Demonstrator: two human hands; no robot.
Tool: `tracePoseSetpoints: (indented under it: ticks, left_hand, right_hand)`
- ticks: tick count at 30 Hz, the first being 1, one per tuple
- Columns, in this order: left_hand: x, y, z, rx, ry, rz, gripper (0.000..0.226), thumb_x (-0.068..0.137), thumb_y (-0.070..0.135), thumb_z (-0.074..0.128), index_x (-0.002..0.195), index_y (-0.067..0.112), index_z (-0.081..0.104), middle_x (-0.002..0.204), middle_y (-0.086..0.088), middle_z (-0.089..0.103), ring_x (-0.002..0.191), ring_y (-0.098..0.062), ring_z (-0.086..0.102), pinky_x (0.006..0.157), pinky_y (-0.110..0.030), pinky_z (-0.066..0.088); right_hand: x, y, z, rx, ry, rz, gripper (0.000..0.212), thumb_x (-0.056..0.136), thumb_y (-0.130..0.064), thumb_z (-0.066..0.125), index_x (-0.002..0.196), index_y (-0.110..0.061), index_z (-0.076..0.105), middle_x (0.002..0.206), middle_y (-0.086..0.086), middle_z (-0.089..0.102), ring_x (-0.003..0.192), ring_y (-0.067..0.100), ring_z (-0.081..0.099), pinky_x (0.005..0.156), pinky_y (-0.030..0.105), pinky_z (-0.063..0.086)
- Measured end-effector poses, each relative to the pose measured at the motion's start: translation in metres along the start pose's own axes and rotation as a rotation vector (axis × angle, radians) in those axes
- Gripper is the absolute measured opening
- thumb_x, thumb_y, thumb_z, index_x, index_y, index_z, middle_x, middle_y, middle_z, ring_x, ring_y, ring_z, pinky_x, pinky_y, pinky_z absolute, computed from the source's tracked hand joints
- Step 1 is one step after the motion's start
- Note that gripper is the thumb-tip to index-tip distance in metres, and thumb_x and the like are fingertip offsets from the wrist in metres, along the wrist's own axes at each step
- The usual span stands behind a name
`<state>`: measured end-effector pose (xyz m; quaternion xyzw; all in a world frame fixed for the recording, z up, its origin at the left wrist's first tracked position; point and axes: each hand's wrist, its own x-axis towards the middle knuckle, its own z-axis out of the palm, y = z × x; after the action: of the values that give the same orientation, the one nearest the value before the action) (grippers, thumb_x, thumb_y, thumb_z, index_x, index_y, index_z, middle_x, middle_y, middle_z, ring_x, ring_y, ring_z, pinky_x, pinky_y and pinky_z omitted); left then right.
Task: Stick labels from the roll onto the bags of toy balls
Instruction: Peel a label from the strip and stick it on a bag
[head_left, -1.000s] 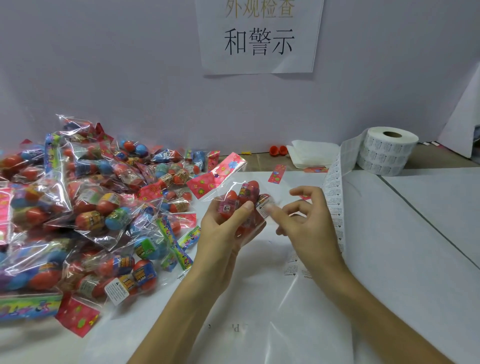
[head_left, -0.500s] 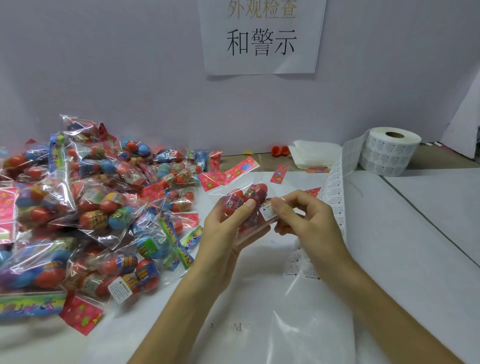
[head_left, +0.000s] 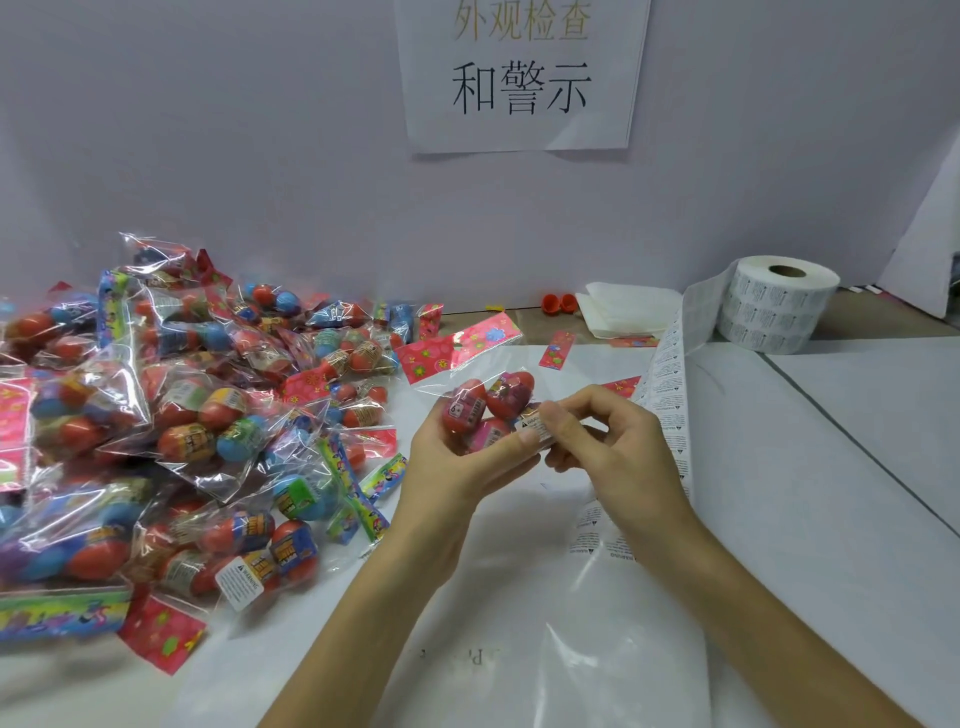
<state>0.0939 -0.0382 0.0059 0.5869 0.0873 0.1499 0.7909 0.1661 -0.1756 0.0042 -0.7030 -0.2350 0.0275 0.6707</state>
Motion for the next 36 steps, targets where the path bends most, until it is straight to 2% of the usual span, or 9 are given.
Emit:
tracePoseSetpoints:
  ticks: [3,8,13,16,19,25,28,33,36]
  left_hand:
    - [0.0006,-0.0001,-0.0015,-0.029,-0.017,-0.004,0.063,0.07,0.012,0.091,0.127,0.014,0.064,0.115,-0.01,0.076,0.106,-0.031,0.074,0.089,-0.037,0.061]
    - [0.0006,-0.0005,-0.0017,-0.036,-0.025,0.021,0.058,0.076,0.017,0.086,0.129,0.013,0.064,0.116,-0.011,0.076,0.107,-0.031,0.074,0.091,-0.038,0.06]
    - [0.0015,-0.0031,-0.0032,-0.11,0.007,-0.002,0.041,0.088,0.019,0.072,0.128,0.013,0.066,0.115,-0.011,0.076,0.105,-0.029,0.074,0.086,-0.033,0.061]
    - [0.0026,-0.0037,-0.0044,-0.134,0.052,-0.024,0.038,0.09,0.016,0.07,0.128,0.012,0.067,0.114,-0.011,0.077,0.104,-0.027,0.075,0.081,-0.031,0.061]
    - [0.0037,-0.0048,-0.0048,-0.119,0.079,-0.018,0.032,0.094,0.012,0.068,0.126,0.012,0.067,0.113,-0.011,0.077,0.103,-0.027,0.075,0.082,-0.033,0.062]
    - [0.0025,-0.0058,-0.0027,-0.027,0.091,0.029,0.035,0.092,0.014,0.072,0.127,0.012,0.067,0.113,-0.011,0.077,0.103,-0.03,0.075,0.09,-0.043,0.061]
    - [0.0019,-0.0061,-0.0025,-0.018,0.095,0.032,0.037,0.092,0.015,0.073,0.128,0.012,0.066,0.114,-0.011,0.076,0.104,-0.03,0.075,0.093,-0.046,0.06]
    - [0.0033,-0.0058,-0.0039,-0.042,0.112,0.039,0.034,0.094,0.015,0.07,0.127,0.014,0.066,0.113,-0.011,0.077,0.102,-0.029,0.075,0.084,-0.038,0.063]
    - [0.0025,-0.0049,-0.0024,-0.037,0.103,0.048,0.032,0.094,0.015,0.071,0.126,0.014,0.067,0.111,-0.009,0.078,0.1,-0.028,0.076,0.08,-0.034,0.063]
  right_hand:
    - [0.0011,-0.0001,-0.0016,0.019,-0.003,0.011,0.027,0.092,-0.035,0.065,0.086,-0.01,0.069,0.072,-0.003,0.068,0.064,0.013,0.067,0.065,0.025,0.056]
    - [-0.0007,-0.0036,-0.0004,-0.009,-0.036,-0.001,0.037,0.077,-0.046,0.071,0.094,-0.013,0.07,0.081,-0.004,0.069,0.064,0.014,0.069,0.064,0.025,0.058]
    - [0.0008,-0.0033,-0.0023,0.004,-0.073,0.0,0.027,0.083,-0.035,0.075,0.098,-0.013,0.071,0.085,-0.002,0.07,0.066,0.015,0.071,0.065,0.022,0.057]
    - [0.0004,-0.0014,-0.0021,-0.017,-0.106,-0.011,0.014,0.089,-0.018,0.075,0.102,-0.016,0.071,0.088,-0.004,0.071,0.068,0.018,0.072,0.068,0.025,0.059]
    - [-0.0002,0.0001,-0.0025,-0.038,-0.127,-0.017,0.015,0.091,-0.01,0.073,0.104,-0.018,0.07,0.09,-0.004,0.07,0.07,0.021,0.072,0.071,0.03,0.061]
    - [-0.001,-0.0014,-0.0005,-0.023,-0.089,-0.013,0.016,0.086,-0.025,0.078,0.096,-0.019,0.068,0.083,-0.009,0.069,0.068,0.021,0.072,0.068,0.031,0.06]
    - [-0.0003,-0.002,-0.0028,-0.032,-0.116,-0.018,0.017,0.085,-0.022,0.079,0.097,-0.018,0.067,0.085,-0.007,0.071,0.07,0.02,0.073,0.07,0.028,0.061]
    - [0.0008,-0.002,-0.0048,-0.073,-0.183,-0.007,0.027,0.086,-0.007,0.078,0.104,-0.025,0.067,0.096,-0.009,0.07,0.075,0.02,0.073,0.076,0.036,0.062]
    - [-0.0001,-0.001,-0.0034,-0.054,-0.164,0.014,0.027,0.085,-0.016,0.081,0.104,-0.027,0.066,0.095,-0.012,0.069,0.074,0.022,0.072,0.073,0.032,0.061]
